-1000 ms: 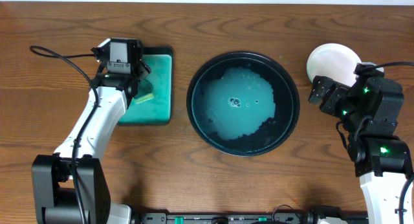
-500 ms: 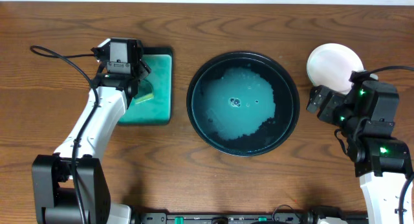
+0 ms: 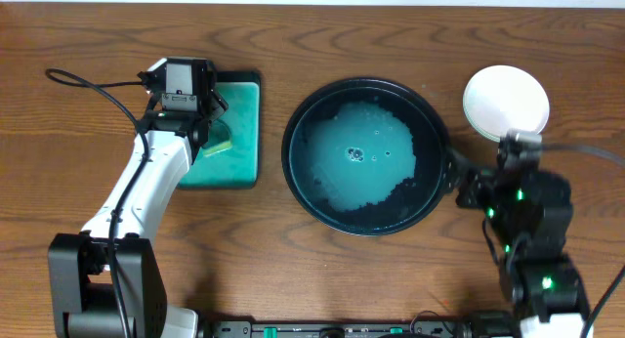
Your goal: Clean dirty plates on tray and stack at the side
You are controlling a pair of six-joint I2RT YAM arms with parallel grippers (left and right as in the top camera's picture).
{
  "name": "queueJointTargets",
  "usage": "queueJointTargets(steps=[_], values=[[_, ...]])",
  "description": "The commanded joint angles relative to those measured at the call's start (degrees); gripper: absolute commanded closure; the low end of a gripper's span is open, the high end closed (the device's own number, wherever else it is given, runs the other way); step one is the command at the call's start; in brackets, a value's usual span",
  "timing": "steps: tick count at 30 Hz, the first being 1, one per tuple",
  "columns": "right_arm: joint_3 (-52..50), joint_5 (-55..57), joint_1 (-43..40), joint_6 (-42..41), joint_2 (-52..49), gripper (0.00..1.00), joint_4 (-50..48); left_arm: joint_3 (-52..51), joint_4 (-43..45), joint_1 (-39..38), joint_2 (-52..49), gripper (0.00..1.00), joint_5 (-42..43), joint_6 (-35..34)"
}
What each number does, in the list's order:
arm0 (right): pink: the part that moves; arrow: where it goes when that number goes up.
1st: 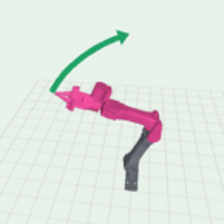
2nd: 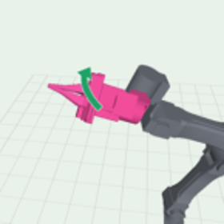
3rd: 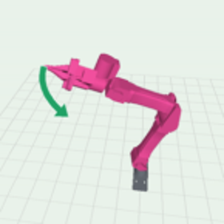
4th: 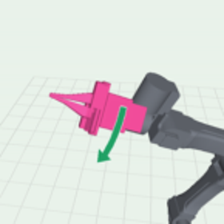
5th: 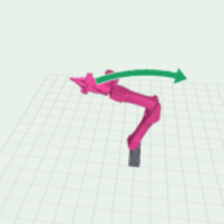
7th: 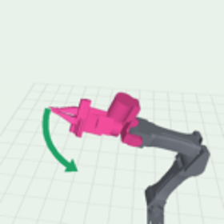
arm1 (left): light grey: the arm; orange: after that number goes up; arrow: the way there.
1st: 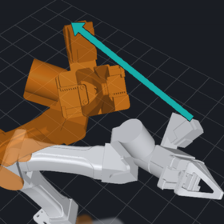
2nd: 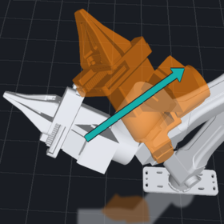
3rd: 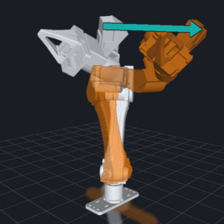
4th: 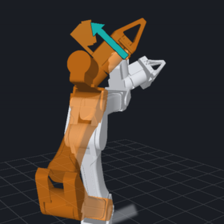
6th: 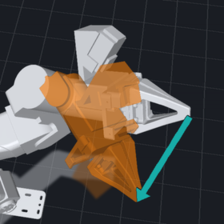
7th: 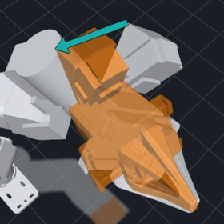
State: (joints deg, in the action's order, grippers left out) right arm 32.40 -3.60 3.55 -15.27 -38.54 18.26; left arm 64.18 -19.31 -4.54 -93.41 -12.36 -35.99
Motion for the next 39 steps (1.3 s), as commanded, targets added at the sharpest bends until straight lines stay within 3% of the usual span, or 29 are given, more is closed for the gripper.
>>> queueJointTargets(steps=[1, 4, 9, 18, 25, 31, 39], values=[[-8.63, 0.28, 0.52, 2.36, 7.61, 0.01, -5.73, -0.22, -0.15, 0.28, -0.2, 0.21, -0.72, 0.35], [-17.14, 0.28, 0.52, 4.39, 14.4, 0.01, -14.03, -0.22, -0.17, 0.28, -0.2, 0.21, -0.72, 0.35], [-25.66, 0.35, 0.5, 6.71, 24.24, 0.01, -19.37, -0.2, -0.15, 0.28, -0.2, 0.21, -0.74, 0.35], [-31.85, 0.31, -0.24, 8.9, 33.92, 0.01, -26.18, -0.2, -0.17, 0.28, -0.2, 0.21, -0.72, 0.35], [-32.11, 0.31, -0.48, 13.9, 38.25, 0.01, -23.91, -0.22, -0.15, 0.28, -0.2, 0.21, -0.72, 0.35], [-32.06, 0.9, -1.25, 15.32, 38.23, 0.01, -13.92, -0.22, -0.15, 0.28, -0.2, 0.21, -0.72, 0.35], [-32.09, 1.42, -1.22, 15.58, 38.21, 0.01, -14.1, -0.2, -0.15, 0.28, -0.2, 0.21, -0.74, 0.35]])
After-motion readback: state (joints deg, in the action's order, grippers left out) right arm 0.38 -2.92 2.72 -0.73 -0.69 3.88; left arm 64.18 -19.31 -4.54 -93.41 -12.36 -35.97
